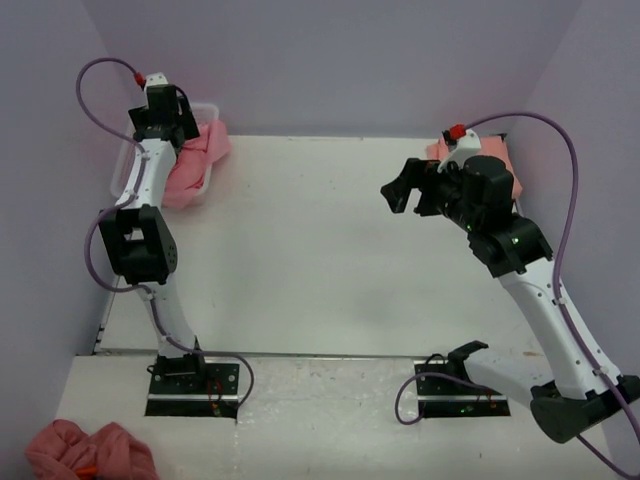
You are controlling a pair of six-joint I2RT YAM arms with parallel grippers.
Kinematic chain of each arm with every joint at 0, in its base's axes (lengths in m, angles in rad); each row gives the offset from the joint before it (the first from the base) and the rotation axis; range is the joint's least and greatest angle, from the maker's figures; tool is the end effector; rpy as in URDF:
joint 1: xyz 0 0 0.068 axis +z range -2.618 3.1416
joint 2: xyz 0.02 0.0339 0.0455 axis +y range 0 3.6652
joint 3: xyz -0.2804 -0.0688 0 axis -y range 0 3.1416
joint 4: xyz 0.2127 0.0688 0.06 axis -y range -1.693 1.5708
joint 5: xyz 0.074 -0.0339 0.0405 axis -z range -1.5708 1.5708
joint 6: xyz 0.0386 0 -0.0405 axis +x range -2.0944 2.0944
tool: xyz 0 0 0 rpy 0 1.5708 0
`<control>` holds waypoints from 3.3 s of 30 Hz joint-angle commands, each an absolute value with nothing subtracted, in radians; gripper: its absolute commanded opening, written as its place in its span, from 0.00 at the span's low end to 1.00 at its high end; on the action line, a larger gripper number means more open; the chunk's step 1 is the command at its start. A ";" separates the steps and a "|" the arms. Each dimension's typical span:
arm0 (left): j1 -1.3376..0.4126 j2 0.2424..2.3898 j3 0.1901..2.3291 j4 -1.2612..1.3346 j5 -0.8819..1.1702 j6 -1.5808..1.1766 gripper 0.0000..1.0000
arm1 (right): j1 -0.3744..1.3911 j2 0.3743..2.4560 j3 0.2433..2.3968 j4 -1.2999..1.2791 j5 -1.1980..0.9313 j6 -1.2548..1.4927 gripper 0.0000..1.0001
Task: Fold and stack the t-shirts
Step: Grab crumpled tshirt from bin with the left arm, then move the tshirt to the center of the board
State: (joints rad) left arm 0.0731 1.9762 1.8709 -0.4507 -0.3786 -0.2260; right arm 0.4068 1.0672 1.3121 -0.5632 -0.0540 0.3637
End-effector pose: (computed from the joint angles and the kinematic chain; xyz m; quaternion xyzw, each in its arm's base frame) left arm 0.4395 0.0465 0.3505 -0.2183 0.8352 0.1275 0.4884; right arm 0.1676 0.0745 0.4336 -0.0333 0.8094 0.2404 0.5347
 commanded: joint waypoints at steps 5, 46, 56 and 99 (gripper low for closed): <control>0.169 2.187 1.986 -0.258 -0.266 -0.157 0.93 | 0.445 0.997 1.275 -0.584 -0.097 0.393 0.99; 0.158 2.597 2.270 -0.284 -0.521 -0.005 0.88 | 0.532 0.862 1.218 -0.604 -0.140 0.374 0.99; 0.156 2.597 2.223 -0.215 -0.568 -0.031 0.21 | 0.532 0.908 1.180 -0.600 -0.155 0.393 0.99; -0.104 1.409 2.215 -0.209 0.383 -0.463 0.00 | 0.595 1.266 1.288 -0.589 0.340 0.595 0.99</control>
State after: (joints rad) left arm -0.1036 1.4986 2.2601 -0.2237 0.2829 -0.3126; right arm 0.6174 1.2835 1.2125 -0.5758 0.2344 0.5121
